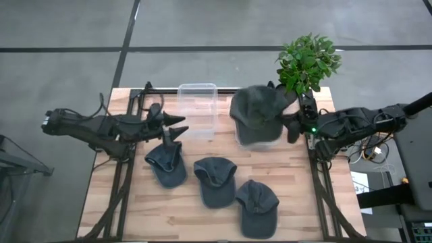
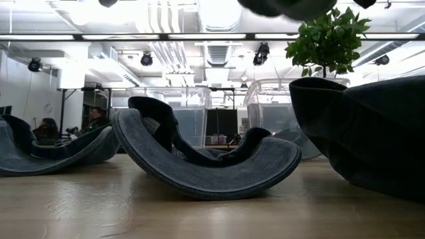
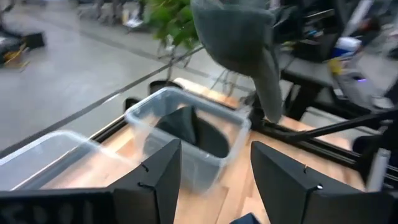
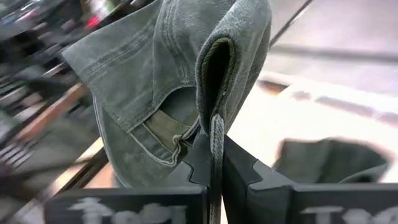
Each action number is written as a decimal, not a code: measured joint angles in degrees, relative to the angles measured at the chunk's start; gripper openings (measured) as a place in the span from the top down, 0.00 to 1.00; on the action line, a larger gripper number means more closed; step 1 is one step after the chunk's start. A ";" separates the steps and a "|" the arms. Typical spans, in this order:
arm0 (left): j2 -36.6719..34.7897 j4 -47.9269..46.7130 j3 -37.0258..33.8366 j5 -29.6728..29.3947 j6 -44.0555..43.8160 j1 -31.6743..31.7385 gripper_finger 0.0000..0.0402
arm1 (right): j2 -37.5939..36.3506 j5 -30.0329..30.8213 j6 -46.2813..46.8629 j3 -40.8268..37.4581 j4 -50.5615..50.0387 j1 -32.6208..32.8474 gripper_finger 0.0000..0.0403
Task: Pick & Place hat
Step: Put the green cap into the right transparent bin, then put the bottom gray cap into the left transparent bin
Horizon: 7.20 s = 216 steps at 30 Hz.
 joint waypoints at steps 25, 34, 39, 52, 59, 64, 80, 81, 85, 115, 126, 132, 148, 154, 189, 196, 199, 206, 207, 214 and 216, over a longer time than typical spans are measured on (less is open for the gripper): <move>-7.27 11.96 -16.17 3.09 -0.37 -0.56 0.54 | -11.63 -52.57 -9.50 -0.70 30.42 0.04 0.98; -7.27 12.39 -16.24 3.09 -0.85 -0.56 0.54 | -7.86 -44.77 -8.50 -3.17 29.39 0.04 0.98; -7.27 12.77 -16.24 3.09 -1.25 -0.56 0.54 | -5.17 -21.75 -2.33 -3.18 16.25 -0.02 0.97; -7.27 12.79 -16.27 3.09 -2.26 -0.56 0.54 | 1.17 3.51 16.59 -3.26 -2.83 -1.27 0.97; -7.27 12.77 -16.39 3.09 -2.07 -0.56 0.54 | 5.29 5.02 19.01 -3.26 -7.41 -5.77 0.97; -7.27 12.79 -16.39 3.22 2.25 -0.69 0.54 | 8.12 4.63 19.87 -3.28 -10.38 -9.02 0.97; -8.46 12.72 -16.48 3.25 9.39 -0.80 0.54 | 17.75 -0.84 19.38 -3.30 -13.73 -16.12 0.97; -8.58 12.69 -16.48 3.26 9.47 -0.80 0.54 | 18.07 -1.37 19.35 -3.30 -13.80 -16.36 0.97; -8.86 12.18 -16.50 3.26 9.66 -0.80 0.54 | 18.81 -3.39 19.18 -3.30 -15.06 -16.72 0.97; -8.82 12.05 -16.50 3.26 10.01 -0.80 0.54 | 15.96 -12.65 17.90 -2.45 -20.64 -16.70 0.72; -8.80 12.07 -16.50 3.26 9.88 -0.80 0.54 | 15.11 -15.54 16.38 -2.21 -22.20 -14.31 0.82; -8.69 12.24 -16.50 3.26 9.46 -0.80 0.54 | 14.95 -11.93 13.04 -1.57 -21.59 -12.57 0.85; -7.46 12.74 -16.50 3.17 8.86 -0.80 0.54 | 18.99 -13.89 7.15 -3.91 -17.38 -20.52 0.87; -7.11 12.77 -16.50 3.13 8.61 -0.80 0.54 | 25.16 -14.83 5.55 -3.60 -17.42 -20.60 0.87; -7.11 12.66 -16.50 4.79 5.09 -0.82 0.54 | 15.05 -35.96 34.24 -2.93 -17.49 30.64 0.87; -7.11 12.70 -16.50 4.79 4.33 -0.82 0.54 | 19.73 -35.87 46.59 -3.33 -17.13 36.46 0.87; -7.11 12.72 -16.50 4.81 3.63 -0.82 0.54 | 21.29 -35.79 46.45 -3.34 -14.86 36.90 0.85; -7.11 12.69 -16.50 5.23 3.58 -0.84 0.54 | 24.71 -35.83 45.12 -3.41 -12.02 36.96 0.71; -7.11 12.67 -16.50 5.32 3.57 -0.84 0.54 | 25.25 -35.85 45.45 -3.47 -11.51 36.96 0.68; -7.11 12.29 -16.50 7.92 3.13 -0.84 0.54 | 31.01 -35.90 50.32 -3.52 -3.22 37.42 0.53; -7.11 12.18 -16.50 8.23 3.03 -0.85 0.54 | 33.09 -35.93 52.93 -3.56 -2.07 37.47 0.51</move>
